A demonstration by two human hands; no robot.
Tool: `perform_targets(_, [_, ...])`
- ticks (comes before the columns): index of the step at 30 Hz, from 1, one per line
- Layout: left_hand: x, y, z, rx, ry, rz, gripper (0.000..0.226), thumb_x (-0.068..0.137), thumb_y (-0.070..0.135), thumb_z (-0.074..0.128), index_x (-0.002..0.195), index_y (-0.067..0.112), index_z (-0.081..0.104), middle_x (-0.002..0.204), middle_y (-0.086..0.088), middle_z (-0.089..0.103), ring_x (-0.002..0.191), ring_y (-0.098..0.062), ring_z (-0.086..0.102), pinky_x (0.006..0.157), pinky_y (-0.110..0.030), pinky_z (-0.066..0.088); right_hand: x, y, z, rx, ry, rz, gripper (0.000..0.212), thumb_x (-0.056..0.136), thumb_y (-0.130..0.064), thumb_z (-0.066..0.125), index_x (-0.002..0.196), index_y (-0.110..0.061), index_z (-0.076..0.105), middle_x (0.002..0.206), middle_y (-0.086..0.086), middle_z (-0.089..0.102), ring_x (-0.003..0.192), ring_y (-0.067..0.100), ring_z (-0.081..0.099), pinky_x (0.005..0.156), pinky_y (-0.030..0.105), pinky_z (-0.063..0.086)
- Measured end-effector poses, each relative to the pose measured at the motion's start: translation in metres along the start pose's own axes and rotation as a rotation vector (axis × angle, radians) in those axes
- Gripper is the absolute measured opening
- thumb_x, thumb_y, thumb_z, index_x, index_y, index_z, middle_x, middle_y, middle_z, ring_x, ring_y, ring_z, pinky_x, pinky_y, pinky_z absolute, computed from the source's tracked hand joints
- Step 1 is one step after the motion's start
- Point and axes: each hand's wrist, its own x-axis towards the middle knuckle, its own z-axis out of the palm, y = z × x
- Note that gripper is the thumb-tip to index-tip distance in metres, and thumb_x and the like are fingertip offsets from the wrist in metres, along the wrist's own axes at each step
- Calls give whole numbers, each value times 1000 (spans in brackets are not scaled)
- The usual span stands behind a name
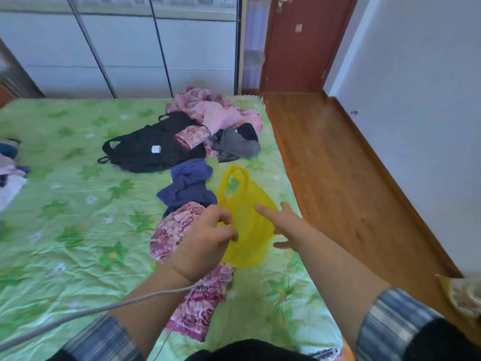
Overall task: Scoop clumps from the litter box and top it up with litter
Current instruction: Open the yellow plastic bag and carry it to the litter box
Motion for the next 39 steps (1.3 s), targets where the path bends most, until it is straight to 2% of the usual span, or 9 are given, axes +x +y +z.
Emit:
perform_targets(5, [-10,5,-1,7,-10,-9,23,81,0,52,69,10,69,91,-4,49,84,-18,46,79,-14,32,-6,17,24,118,-99,-57,14,91,-11,61,103,-11,67,93,9,70,81,24,65,71,36,51])
perform_targets(9, [-11,-15,0,38,-171,-238,36,70,-12,52,84,13,73,93,-1,49,90,-16,46,78,-32,45,-6,25,9,310,63,-224,34,81,3,46,105,-2,69,88,17,68,72,25,61,62,34,49])
perform_targets(13, [2,-18,-2,-69,-332,-518,48,80,-10,48,108,23,67,115,9,45,104,-8,45,87,-21,34,-10,35,-20,437,139,-292,38,80,3,44,111,0,66,106,26,69,86,32,66,75,45,55])
perform_targets(17, [38,-9,4,-280,45,-936,25,85,5,63,92,23,46,117,-9,44,100,-22,47,82,-31,41,-28,43,-40,599,187,-331,41,87,5,44,116,-8,68,113,21,71,104,37,68,94,53,54])
perform_targets(21, [62,-17,15,-912,-214,-1509,107,54,62,88,134,15,36,135,-14,45,115,-37,52,67,-56,58,-41,54,-47,722,222,-316,35,95,3,41,120,-4,64,119,20,68,107,32,67,97,45,53])
perform_targets(23, [68,-21,24,-1040,-493,-1506,116,46,64,89,142,20,43,141,-13,49,117,-37,57,67,-56,58,-52,57,-46,756,182,-360,48,90,14,33,122,-5,63,118,20,69,112,36,65,95,49,53])
perform_targets(28, [85,2,53,-1042,-373,-1410,9,93,7,51,98,9,59,88,-9,58,72,-25,59,67,-37,53,-71,66,-49,723,48,-385,56,89,19,26,131,-4,57,120,22,68,114,38,64,106,57,43])
perform_targets(35, [91,6,56,-1306,-183,-1397,45,90,-19,20,62,8,41,60,-10,44,44,-14,51,37,-16,40,-57,97,-72,804,185,-156,38,95,-28,65,132,-22,60,126,3,66,104,22,69,102,56,48])
perform_targets(39, [79,-9,54,-1428,-327,-1344,25,75,-8,35,79,4,57,82,-15,55,67,-30,58,61,-33,50,-54,100,-80,1010,234,-122,29,104,-17,49,132,-20,56,129,12,61,88,23,71,95,58,50])
